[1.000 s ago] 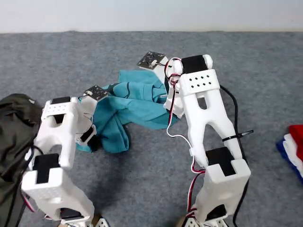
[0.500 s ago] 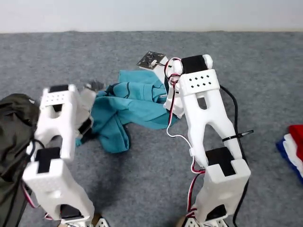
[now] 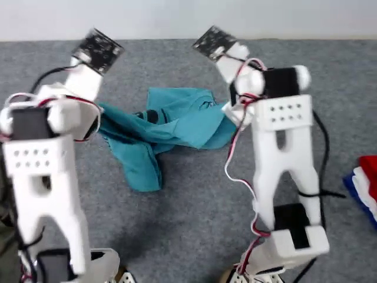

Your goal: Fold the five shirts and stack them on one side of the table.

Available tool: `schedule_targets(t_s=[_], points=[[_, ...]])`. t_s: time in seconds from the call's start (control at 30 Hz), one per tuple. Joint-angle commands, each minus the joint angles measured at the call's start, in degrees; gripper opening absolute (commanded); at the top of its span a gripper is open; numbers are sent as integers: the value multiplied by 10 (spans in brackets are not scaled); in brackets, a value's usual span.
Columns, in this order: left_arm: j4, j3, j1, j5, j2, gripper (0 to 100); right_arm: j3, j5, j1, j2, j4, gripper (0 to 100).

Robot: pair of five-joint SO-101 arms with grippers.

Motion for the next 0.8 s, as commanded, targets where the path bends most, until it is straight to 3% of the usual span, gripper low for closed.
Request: schedule_targets(t_s=[0.0,0.17,0.57,0.77], points=[[4,-53,0,25,-61,3,-33,-11,23,-73,13,10],[-9,-102,4,28,-120,3,-33,-22,56,-139,13,10],[-165,-119,-2,25,-299,3,-32,-47,142,-334,14,10],[-161,-118,-3,25,-380,3,-32,-47,142,-451,17,10]])
